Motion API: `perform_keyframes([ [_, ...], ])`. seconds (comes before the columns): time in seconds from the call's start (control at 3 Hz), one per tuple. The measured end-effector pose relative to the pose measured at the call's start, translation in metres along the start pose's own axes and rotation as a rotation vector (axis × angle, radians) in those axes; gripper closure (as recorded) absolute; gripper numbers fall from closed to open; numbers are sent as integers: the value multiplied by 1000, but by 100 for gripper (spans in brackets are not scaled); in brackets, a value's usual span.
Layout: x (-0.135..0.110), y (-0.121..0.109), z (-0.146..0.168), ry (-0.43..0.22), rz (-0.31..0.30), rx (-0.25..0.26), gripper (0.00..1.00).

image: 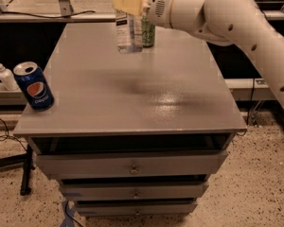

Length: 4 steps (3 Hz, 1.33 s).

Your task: Place blue plastic bottle upright

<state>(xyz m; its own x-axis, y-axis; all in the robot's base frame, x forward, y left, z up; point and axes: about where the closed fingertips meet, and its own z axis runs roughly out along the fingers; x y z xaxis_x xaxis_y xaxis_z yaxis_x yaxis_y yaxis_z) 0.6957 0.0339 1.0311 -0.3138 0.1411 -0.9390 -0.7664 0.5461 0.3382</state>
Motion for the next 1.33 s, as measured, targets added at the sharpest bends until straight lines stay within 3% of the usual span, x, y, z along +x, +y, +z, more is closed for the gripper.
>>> perform_keyframes([
  [0.33,2,12,17,-28,-136,-113,100],
  [0.67,2,19,20,-36,-230,-136,100],
  [1.0,2,19,20,-36,-230,-135,100],
  [1.33,4,22,19,-27,-318,-172,100],
])
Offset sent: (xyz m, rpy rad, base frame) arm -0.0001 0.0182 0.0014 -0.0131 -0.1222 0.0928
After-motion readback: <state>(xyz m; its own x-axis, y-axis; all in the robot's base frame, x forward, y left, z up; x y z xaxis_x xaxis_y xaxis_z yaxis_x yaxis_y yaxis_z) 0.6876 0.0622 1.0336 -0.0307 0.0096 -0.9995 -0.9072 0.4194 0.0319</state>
